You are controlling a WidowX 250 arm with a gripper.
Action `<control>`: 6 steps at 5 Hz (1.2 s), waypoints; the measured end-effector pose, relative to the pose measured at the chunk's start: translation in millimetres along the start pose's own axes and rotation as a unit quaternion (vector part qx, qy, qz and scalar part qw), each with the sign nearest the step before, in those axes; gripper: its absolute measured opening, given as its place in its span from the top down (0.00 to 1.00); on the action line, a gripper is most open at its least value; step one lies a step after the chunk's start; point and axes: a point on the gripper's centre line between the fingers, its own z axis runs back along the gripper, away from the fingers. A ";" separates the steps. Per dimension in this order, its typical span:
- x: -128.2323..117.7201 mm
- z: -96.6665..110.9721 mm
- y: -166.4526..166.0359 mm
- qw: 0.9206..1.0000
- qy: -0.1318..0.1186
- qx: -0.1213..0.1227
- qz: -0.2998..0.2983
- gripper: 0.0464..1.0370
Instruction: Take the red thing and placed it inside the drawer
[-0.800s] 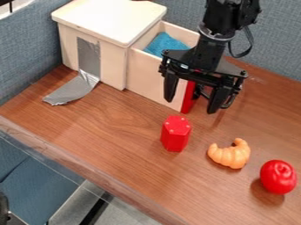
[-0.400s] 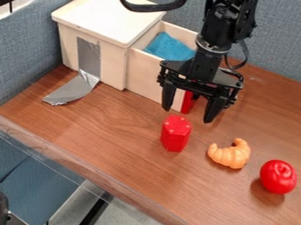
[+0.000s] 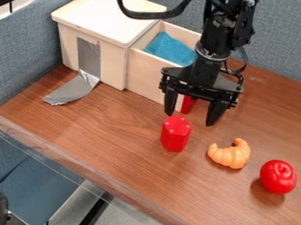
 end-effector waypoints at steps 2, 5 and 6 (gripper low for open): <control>8.3 -26.5 4.9 0.999 0.014 0.007 0.039 0.04; 3.9 -28.7 5.3 0.998 0.020 -0.004 0.054 0.04; 0.5 -27.8 6.5 0.998 0.022 -0.007 0.058 0.04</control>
